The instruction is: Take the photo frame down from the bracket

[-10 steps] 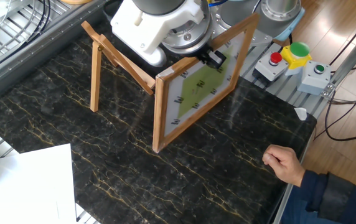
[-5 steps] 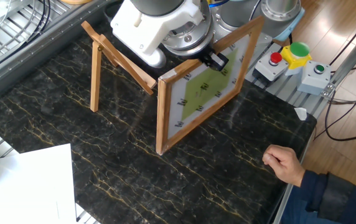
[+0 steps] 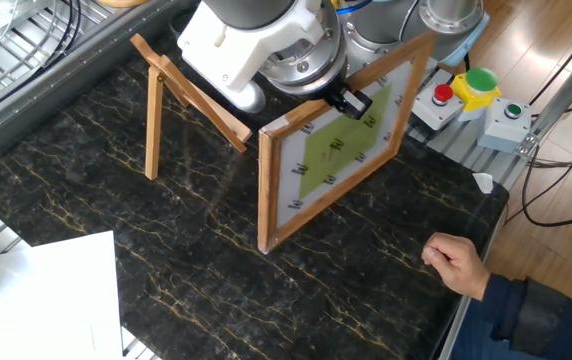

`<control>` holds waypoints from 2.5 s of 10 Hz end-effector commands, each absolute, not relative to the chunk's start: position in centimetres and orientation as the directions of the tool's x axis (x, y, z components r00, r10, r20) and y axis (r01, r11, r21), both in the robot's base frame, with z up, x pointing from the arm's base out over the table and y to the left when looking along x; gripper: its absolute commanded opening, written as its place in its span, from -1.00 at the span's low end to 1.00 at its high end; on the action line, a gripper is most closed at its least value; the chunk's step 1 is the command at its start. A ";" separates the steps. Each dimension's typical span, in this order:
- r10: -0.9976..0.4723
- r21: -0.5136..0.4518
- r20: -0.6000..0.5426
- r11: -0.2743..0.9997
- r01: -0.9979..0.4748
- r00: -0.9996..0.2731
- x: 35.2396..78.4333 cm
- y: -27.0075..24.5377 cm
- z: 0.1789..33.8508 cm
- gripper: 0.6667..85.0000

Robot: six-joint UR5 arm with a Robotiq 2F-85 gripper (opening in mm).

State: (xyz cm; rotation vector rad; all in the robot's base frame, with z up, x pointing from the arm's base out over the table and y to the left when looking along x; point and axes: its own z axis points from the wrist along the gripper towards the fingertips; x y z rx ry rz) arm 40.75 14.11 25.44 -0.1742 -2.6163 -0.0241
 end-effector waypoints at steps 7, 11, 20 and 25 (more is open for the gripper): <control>0.111 0.065 0.493 0.984 0.164 -0.863 41.3 16.4 24.8 -0.98; 0.106 0.092 0.495 0.980 0.174 -0.862 41.4 17.1 24.6 -0.98; 0.047 0.127 0.554 0.982 0.140 -0.831 39.9 18.0 25.5 -0.98; 0.006 0.156 0.573 0.981 0.117 -0.819 39.2 18.5 25.6 -0.98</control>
